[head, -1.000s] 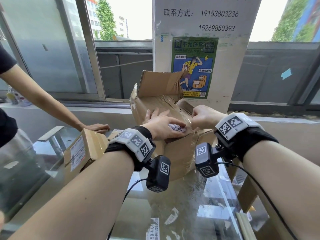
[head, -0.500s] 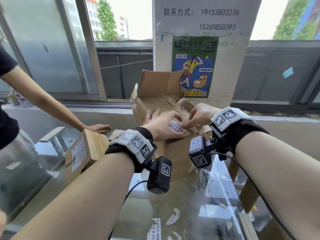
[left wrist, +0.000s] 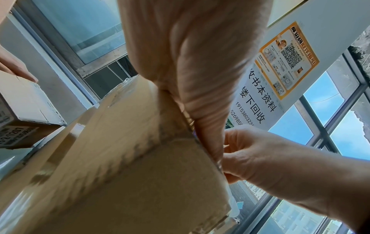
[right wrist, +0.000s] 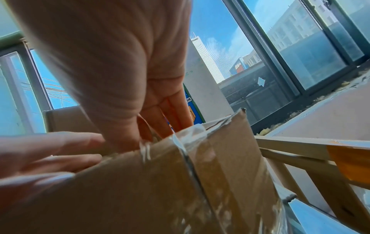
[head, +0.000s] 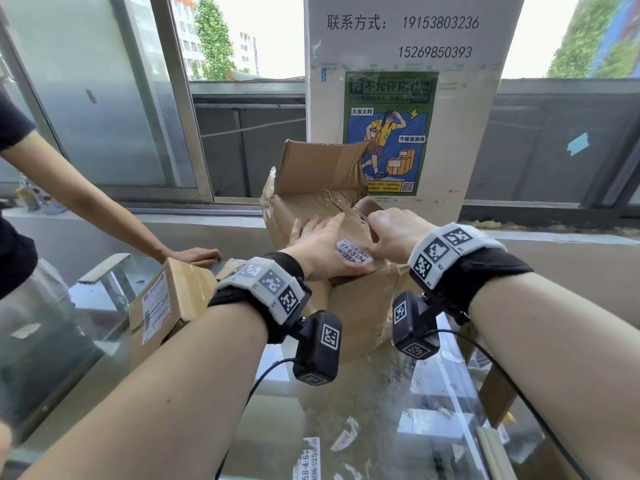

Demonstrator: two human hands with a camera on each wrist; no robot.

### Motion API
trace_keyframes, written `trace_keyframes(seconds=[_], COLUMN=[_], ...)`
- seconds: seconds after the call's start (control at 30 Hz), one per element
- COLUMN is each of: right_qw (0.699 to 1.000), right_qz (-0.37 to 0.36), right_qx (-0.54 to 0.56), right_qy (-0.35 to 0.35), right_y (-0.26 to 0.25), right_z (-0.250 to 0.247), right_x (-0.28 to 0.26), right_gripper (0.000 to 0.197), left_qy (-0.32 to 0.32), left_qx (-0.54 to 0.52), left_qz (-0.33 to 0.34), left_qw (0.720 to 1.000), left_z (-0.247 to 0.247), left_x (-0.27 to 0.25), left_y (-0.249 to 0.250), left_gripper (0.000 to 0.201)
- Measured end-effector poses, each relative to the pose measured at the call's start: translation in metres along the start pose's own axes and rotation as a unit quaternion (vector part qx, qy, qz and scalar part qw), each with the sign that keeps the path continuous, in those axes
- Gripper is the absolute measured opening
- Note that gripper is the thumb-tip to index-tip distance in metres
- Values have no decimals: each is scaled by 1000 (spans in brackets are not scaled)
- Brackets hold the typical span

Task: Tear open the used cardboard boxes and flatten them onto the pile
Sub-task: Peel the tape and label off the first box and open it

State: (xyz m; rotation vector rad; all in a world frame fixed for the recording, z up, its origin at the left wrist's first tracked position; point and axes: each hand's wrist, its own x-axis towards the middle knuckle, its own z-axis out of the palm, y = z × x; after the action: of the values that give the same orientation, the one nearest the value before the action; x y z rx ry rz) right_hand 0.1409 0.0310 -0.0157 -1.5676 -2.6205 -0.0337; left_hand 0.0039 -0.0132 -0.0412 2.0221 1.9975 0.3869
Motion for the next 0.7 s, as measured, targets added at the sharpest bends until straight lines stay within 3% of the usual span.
trace_keyframes(seconds=[0.17,0.27,0.33,0.47,0.6,0.7], right_qw=[1000,1000,999,999,997,991], right_qz=[-5,9,21,35,39,30], right_qx=[-17,2,11,32,62,116], right_qy=[22,23,24,22,7,-52], right_y=[0,2,3,5,7,9], right_z=[3,0,-1,-1,-1,-5], right_x=[-3,-2,0,3,5,7], right_gripper=[32,16,5,9,13,12], left_qy=[-5,-1,6,-5,-29,-38], left_qx=[14,25,24,15,32,40], left_qz=[-4,2,10,30,26,20], left_qw=[1000,1000,1000,999,999,998], left_z=[-2,-2,-1,-1,-1,-1], left_x=[-1,2,4,5,5,4], left_y=[0,-2,-3,-5,-5,-5], left_gripper=[108,102,87,56,54,57])
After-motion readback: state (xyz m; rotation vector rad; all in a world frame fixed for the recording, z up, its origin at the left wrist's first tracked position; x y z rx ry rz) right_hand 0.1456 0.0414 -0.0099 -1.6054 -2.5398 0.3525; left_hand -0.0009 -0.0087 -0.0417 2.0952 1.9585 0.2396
